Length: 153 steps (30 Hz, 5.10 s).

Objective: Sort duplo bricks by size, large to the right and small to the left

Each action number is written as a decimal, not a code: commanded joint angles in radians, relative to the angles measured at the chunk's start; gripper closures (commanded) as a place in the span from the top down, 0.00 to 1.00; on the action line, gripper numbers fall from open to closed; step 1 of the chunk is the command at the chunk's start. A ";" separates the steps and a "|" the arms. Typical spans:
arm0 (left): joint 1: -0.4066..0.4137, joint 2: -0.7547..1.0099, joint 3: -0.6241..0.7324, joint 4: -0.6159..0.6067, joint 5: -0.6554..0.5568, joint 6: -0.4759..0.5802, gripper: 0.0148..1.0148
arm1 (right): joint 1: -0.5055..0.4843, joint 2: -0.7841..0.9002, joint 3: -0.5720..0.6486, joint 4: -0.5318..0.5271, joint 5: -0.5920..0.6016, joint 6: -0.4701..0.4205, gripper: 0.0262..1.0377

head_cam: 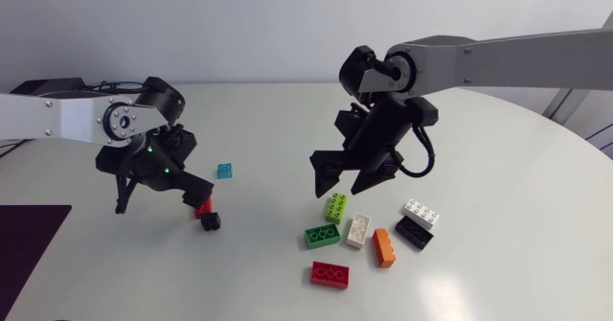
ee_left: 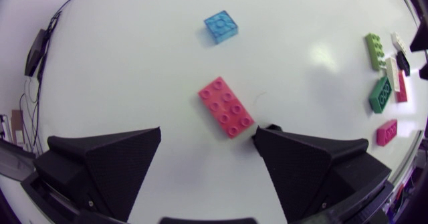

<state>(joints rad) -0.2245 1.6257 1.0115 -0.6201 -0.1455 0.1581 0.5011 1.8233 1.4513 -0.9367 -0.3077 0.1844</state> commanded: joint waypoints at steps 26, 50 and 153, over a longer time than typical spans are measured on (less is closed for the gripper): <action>-0.016 0.249 0.102 0.030 0.026 -0.330 0.94 | -0.182 -0.050 -0.052 0.053 0.113 0.069 0.97; -0.013 0.217 0.104 0.082 -0.028 -0.275 0.27 | -0.239 -0.131 -0.160 0.090 0.104 0.064 0.97; -0.535 0.221 0.427 -0.257 0.290 0.276 0.29 | -0.268 -0.358 -0.385 0.088 0.032 -0.042 0.97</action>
<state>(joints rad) -0.7742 1.9183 1.4994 -0.8642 0.1322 0.4492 0.1764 1.4723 1.1049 -0.8402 -0.2661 0.1162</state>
